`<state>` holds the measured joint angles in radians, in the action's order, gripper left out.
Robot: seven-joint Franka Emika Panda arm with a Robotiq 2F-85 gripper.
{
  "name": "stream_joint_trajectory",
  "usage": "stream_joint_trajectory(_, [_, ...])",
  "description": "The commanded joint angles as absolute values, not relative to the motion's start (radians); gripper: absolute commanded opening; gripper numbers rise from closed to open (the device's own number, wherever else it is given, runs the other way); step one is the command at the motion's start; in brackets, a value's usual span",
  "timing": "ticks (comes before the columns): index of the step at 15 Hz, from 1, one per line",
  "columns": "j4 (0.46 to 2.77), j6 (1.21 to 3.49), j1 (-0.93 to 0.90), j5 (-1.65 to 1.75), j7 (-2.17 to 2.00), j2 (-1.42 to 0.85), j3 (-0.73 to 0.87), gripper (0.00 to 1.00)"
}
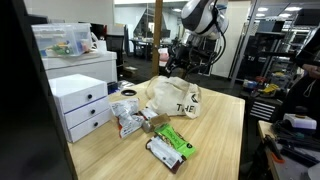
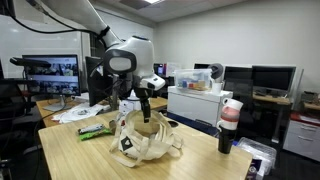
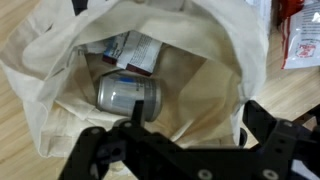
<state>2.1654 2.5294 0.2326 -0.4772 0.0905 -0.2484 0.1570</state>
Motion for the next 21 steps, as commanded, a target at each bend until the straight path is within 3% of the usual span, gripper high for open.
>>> stream_joint_trajectory(1, [2.171, 2.599, 0.238, -0.470, 0.083, -0.302, 0.137, 1.00])
stream_joint_trajectory(21, [2.263, 2.574, 0.304, -0.451, 0.076, -0.190, 0.172, 1.00])
